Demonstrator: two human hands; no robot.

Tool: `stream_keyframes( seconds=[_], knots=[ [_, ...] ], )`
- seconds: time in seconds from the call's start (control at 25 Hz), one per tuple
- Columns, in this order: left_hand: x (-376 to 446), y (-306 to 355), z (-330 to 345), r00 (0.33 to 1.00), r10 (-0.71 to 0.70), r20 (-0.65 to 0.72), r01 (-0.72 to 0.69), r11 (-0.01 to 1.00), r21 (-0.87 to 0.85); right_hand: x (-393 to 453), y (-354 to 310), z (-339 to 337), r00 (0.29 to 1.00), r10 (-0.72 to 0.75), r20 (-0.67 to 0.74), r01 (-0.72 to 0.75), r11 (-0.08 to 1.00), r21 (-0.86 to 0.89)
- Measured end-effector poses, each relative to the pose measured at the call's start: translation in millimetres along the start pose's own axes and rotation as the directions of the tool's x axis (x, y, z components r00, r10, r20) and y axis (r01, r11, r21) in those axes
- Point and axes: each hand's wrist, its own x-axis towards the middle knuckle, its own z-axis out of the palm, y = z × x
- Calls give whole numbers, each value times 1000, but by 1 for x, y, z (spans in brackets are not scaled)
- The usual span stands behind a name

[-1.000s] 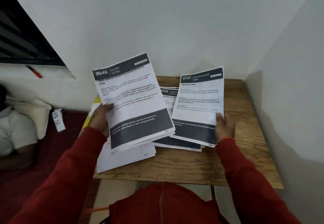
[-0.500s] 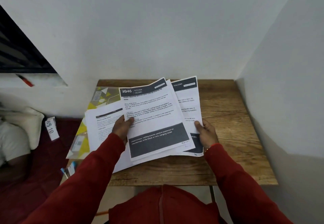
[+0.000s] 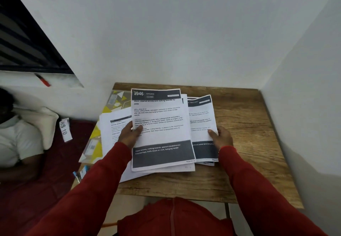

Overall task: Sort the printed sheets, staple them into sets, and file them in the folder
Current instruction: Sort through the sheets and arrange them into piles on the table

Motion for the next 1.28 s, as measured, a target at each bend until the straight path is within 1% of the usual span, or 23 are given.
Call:
stream_keyframes(
  seconds=[0.08, 0.12, 0.2, 0.24, 0.32, 0.36, 0.4, 0.44, 0.48, 0.56, 0.6, 0.64, 0.68, 0.76, 0.84, 0.92, 1.0, 1.04, 1.08, 1.12, 1.16, 1.24, 1.28],
  knots=[
    [1, -5, -18, 1000, -9, -10, 8, 997, -78, 0, -4, 1, 996, -42, -75, 32, 991, -127],
    [1, -6, -27, 1000, -3, -19, 0, 993, -114, -2, -8, 1, 986, -106, -132, 71, 966, -248],
    [0, -9, -46, 998, 4, -63, -14, 986, -168, -4, -13, 7, 945, -258, -202, 135, 868, -477],
    [-1, -11, -56, 996, -1, -87, -15, 983, -183, -5, -19, 12, 926, -323, -194, 191, 846, -498],
    [-4, -13, -77, 989, -26, -147, -5, 979, -203, -11, -31, 31, 907, -411, -87, 352, 856, -379],
    [-6, -14, -86, 984, -31, -178, -7, 978, -210, -16, -38, 42, 922, -388, -12, 372, 891, -260],
    [-6, -16, -93, 980, -24, -199, -17, 979, -201, -24, -48, 51, 948, -307, 86, 315, 942, -114],
    [-7, -16, -97, 977, -18, -214, -21, 984, -177, -34, -59, 58, 955, -206, 212, 202, 979, 39],
    [-8, -15, -100, 975, -9, -220, -26, 987, -157, -41, -69, 65, 933, -111, 344, 63, 987, 148],
    [-8, -10, -94, 982, 28, -188, -52, 991, -121, -50, -81, 74, 837, 11, 547, -163, 959, 231],
    [-8, -8, -87, 986, 56, -159, -74, 991, -109, -51, -82, 76, 807, 29, 590, -214, 945, 247],
    [-8, -6, -76, 989, 71, -133, -85, 991, -102, -52, -83, 77, 801, 14, 599, -213, 941, 262],
    [-8, -6, -63, 991, 80, -108, -90, 992, -94, -52, -82, 77, 812, -22, 583, -172, 946, 276],
    [-13, 2, -34, 996, 91, -23, -93, 989, -114, -45, -75, 71, 870, -114, 479, -22, 962, 270],
    [-18, 17, -8, 994, 63, 86, -48, 985, -167, -31, -64, 56, 932, -145, 333, 63, 967, 245],
    [-17, 25, 2, 995, 33, 95, -22, 994, -111, -16, -53, 34, 980, -123, 153, 95, 979, 179],
    [-13, 19, -9, 991, 113, -75, -106, 991, 87, -1, -42, 11, 996, -83, 17, 82, 995, 63],
    [-11, 11, -20, 964, 200, -172, -154, 956, 250, 3, -37, 3, 998, -54, -16, 54, 998, 14],
    [-8, 1, -32, 926, 294, -238, -172, 888, 427, 6, -32, -3, 999, -31, -31, 30, 999, -30],
    [-7, -9, -43, 899, 342, -272, -129, 803, 582, 10, -25, -6, 999, -14, -37, 11, 998, -68],
    [-7, -18, -52, 892, 325, -314, -33, 740, 672, 14, -18, -7, 999, -7, -44, 2, 995, -102],
    [-15, -27, -60, 886, 204, -417, 164, 703, 692, 18, -7, -5, 998, 0, -62, -9, 988, -152],
    [-18, -30, -61, 882, 160, -443, 214, 701, 680, 19, -5, -3, 997, -7, -79, -6, 987, -162]
  ],
)
